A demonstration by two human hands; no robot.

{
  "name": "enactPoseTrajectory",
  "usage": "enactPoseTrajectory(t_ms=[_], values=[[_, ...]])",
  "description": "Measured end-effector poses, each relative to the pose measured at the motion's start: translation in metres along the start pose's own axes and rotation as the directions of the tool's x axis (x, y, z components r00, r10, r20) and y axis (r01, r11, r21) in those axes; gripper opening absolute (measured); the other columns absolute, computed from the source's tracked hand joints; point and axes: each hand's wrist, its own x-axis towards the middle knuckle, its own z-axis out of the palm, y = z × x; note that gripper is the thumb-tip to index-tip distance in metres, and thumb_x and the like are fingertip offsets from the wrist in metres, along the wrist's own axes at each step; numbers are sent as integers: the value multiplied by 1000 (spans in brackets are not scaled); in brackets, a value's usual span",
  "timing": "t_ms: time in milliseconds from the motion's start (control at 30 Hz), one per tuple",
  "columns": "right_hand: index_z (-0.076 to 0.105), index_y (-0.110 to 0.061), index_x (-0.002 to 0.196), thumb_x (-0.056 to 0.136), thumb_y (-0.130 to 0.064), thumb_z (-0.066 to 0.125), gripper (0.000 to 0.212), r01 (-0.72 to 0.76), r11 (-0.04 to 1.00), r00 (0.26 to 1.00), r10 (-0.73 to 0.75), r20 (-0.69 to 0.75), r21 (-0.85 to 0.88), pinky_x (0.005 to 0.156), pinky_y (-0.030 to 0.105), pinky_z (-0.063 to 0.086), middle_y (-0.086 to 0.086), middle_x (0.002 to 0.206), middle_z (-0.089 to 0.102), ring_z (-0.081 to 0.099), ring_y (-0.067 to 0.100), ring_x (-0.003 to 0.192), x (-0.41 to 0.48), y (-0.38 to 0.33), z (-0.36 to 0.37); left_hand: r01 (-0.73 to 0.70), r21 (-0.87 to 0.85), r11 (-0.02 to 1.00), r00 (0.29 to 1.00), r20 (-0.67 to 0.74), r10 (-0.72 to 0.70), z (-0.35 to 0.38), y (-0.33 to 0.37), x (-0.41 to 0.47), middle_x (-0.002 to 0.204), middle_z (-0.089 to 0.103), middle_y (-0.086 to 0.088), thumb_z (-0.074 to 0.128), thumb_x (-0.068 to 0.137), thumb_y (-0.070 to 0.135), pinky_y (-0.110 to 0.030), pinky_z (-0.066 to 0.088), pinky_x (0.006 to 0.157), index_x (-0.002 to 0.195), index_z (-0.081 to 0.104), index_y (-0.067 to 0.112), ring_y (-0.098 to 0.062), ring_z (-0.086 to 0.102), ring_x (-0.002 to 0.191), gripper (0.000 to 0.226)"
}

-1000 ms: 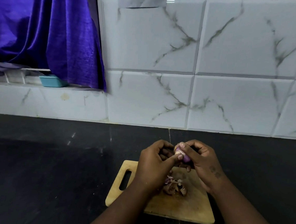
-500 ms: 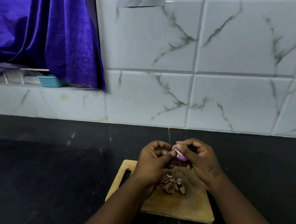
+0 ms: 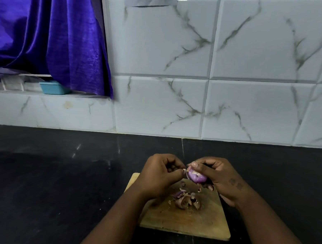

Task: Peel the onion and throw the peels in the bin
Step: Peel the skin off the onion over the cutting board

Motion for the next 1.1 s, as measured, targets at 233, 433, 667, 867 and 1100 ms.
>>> enactPoseTrajectory(t_ms=[233, 433, 667, 867, 1100], values=[[82, -6, 94, 83, -37, 65, 36, -39, 975, 998, 29, 51, 218, 49, 25, 35, 10, 79, 74, 52, 17, 60, -1, -5, 0, 71, -397, 915, 996, -27, -89, 5, 5, 2, 78, 66, -3, 63, 97, 1, -30, 48, 64, 81, 76, 19, -16, 55, 69, 28], [77, -8, 100, 87, -35, 62, 33, -35, 940, 999, 23, 40, 339, 41, 19, 38, 19, 84, 70, 54, 18, 54, 4, -3, -1, 126, -183, 975, 991, 71, -114, 7, 2, -1, 72, 70, 4, 59, 96, 5, -25, 48, 63, 76, 77, 15, -9, 61, 66, 29], [67, -11, 102, 83, -36, 69, 31, -100, 954, 995, 97, 24, 284, 51, 27, 42, 13, 87, 69, 57, 19, 64, 5, 2, 3, -90, 248, 965, 995, -18, 97, 11, 3, -6, 82, 66, 8, 68, 91, 38, -25, 50, 63, 87, 74, 26, -5, 62, 76, 14], [64, 1, 118, 92, -36, 64, 45, -129, 947, 990, 109, 86, 295, 65, 33, 46, 15, 99, 71, 62, 23, 82, 5, 4, 3, -209, 135, 969, 971, -89, 222, 14, 1, -3, 106, 72, 16, 73, 94, 41, -25, 59, 80, 117, 70, 32, -6, 69, 98, 26], [69, -8, 107, 90, -30, 65, 28, -90, 926, 991, 46, 127, 366, 57, 27, 46, 7, 91, 73, 60, 16, 72, 5, 3, 7, -257, 172, 951, 954, -112, 278, 19, 2, -3, 110, 69, 15, 56, 103, 39, -34, 59, 84, 122, 67, 26, -8, 67, 102, 25]])
